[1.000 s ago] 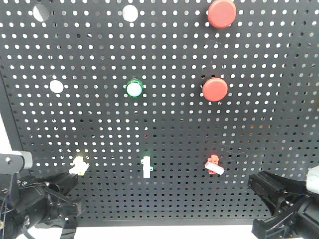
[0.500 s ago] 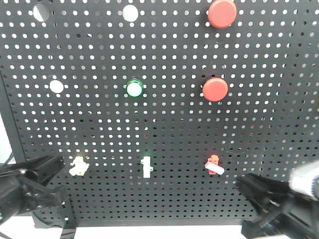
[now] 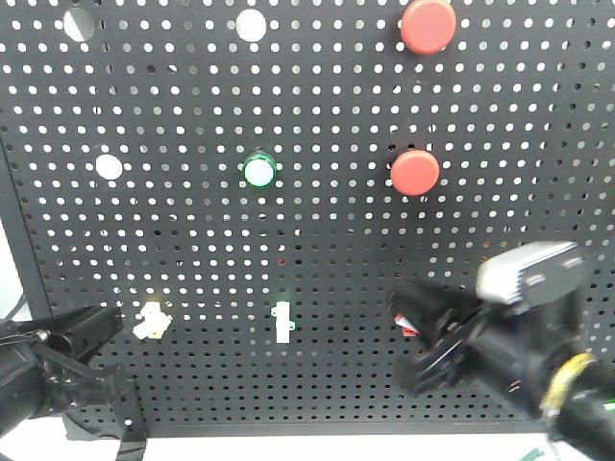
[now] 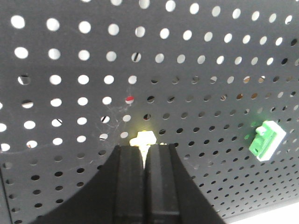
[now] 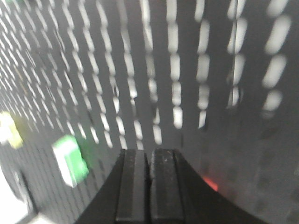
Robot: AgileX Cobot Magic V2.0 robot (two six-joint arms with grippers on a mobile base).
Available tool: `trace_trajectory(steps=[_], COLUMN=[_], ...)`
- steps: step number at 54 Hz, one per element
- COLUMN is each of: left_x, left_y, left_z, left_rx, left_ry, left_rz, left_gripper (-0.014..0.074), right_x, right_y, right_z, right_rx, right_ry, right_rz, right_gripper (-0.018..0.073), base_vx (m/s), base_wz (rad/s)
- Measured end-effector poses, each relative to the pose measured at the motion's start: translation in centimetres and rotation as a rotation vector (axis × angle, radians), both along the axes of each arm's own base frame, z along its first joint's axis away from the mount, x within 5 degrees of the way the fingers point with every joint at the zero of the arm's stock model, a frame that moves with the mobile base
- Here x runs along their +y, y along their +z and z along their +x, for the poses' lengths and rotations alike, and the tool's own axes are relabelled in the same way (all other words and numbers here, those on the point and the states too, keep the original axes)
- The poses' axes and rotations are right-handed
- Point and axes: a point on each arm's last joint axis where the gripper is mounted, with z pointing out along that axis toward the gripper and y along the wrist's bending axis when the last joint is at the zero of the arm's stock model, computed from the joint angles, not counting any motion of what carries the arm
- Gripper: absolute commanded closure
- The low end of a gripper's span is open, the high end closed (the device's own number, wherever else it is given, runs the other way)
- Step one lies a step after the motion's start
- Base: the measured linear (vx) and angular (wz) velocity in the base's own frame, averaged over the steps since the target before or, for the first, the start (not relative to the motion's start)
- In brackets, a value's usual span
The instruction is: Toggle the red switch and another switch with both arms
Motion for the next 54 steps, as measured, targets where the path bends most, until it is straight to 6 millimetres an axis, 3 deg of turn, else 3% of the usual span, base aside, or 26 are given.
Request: trace_trajectory(steps=[22,54], left_x=[0.0,0.0], left_y=[0.0,0.0], left_z=[0.0,0.0], left_rx=[0.001,0.001], left_ry=[0.0,0.0], left_rz=[0.0,0.0], left_gripper=[0.0594,0.0594], right_x=[0.5,1.2], right_y=[-1.8,-2.2], right_z=[1.1,0.0], right_rx=[0.043,0.079], right_ry=[0.008,0.143], right_rz=[-0.039,-0.124], right_gripper=[0.0566,0.0566], base_vx=[0.0,0.0], base_wz=[0.0,0.0])
